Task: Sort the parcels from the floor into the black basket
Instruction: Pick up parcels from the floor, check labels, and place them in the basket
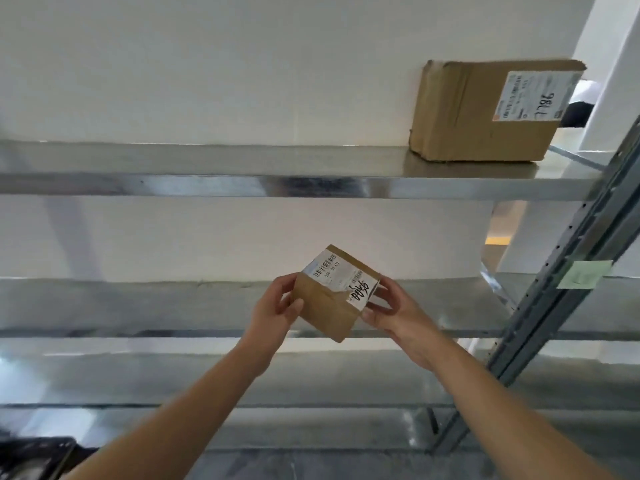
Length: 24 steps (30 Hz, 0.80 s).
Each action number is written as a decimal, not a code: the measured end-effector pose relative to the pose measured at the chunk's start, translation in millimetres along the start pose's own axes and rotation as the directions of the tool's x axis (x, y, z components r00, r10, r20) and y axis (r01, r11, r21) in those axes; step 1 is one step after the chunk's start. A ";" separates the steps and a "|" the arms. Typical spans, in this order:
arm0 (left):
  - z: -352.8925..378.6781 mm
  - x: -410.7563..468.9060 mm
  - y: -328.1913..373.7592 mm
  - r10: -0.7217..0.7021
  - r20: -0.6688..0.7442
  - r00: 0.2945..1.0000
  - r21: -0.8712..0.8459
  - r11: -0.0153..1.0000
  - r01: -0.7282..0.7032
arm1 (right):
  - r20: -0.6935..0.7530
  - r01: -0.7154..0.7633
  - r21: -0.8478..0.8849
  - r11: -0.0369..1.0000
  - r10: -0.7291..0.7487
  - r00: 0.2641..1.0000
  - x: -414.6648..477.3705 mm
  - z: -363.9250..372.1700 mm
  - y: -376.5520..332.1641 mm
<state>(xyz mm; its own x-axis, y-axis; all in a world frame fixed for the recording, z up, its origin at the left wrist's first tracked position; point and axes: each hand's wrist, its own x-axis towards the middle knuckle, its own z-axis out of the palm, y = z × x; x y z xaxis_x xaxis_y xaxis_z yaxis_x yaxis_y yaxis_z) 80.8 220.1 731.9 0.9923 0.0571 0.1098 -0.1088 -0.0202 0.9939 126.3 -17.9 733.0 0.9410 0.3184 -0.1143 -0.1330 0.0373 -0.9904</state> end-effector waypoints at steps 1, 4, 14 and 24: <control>-12.5 -8.2 -0.9 0.000 -0.011 1.000 -0.004 1.000 0.000 | 0.026 -0.004 -0.007 1.000 0.004 1.000 4.5 13.7 1.5; -51.6 -31.5 0.1 -0.015 -0.118 0.993 0.040 0.999 0.020 | 0.103 0.009 -0.039 0.999 -0.005 0.995 15.3 61.6 3.1; -208.9 -148.5 16.0 0.017 -0.651 0.759 0.072 0.997 0.040 | 0.460 0.147 -0.101 0.984 -0.085 0.884 37.8 283.7 4.0; -412.6 -302.6 24.0 -0.095 -0.841 0.533 -0.104 0.994 0.013 | 0.731 0.280 -0.124 0.952 -0.103 0.675 0.8 555.4 36.0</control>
<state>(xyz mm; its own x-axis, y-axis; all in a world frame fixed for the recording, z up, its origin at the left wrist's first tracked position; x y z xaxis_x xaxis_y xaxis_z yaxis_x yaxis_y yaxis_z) -246.4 614.2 728.2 0.4892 0.8718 -0.0240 -0.1019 0.0845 0.9912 -50.5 509.8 740.3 0.4216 0.9031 0.0816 0.1756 0.0069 -0.9844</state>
